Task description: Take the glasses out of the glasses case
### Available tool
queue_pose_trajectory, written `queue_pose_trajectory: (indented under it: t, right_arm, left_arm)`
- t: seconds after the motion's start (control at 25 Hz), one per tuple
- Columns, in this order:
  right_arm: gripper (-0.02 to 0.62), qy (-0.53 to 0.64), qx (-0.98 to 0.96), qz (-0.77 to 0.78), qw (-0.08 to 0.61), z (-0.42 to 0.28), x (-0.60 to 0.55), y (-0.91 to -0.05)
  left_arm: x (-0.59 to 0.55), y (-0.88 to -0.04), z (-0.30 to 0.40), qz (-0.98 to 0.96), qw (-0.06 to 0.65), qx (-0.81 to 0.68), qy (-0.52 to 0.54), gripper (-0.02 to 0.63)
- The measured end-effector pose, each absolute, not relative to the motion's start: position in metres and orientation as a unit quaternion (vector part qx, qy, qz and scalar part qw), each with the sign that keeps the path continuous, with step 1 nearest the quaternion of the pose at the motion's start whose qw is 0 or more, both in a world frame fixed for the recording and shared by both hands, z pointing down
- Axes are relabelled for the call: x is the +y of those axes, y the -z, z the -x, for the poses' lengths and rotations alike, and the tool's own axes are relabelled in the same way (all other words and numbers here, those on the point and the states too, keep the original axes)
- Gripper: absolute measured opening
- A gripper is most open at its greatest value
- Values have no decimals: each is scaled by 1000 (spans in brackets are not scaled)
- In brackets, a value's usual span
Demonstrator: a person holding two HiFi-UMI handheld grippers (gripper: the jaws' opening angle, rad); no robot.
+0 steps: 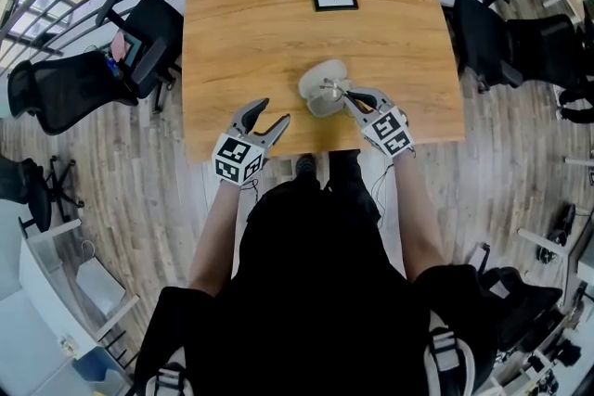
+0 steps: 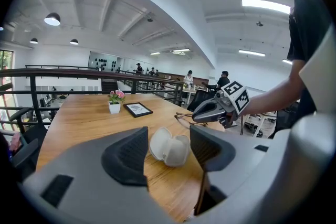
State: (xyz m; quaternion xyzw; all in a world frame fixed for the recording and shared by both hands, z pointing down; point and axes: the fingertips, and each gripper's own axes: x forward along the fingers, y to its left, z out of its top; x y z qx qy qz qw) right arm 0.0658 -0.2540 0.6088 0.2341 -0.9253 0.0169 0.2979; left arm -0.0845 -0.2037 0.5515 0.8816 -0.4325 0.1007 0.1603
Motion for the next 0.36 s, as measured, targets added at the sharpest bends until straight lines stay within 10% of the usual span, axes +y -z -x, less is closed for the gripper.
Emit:
queue_pose_trajectory:
  t: [0.36]
  right_arm:
    - [23,-17,-925,-230,302,-61,-260,-611]
  left_arm:
    - [-210,-552,94,-878,162,-439,-98,262]
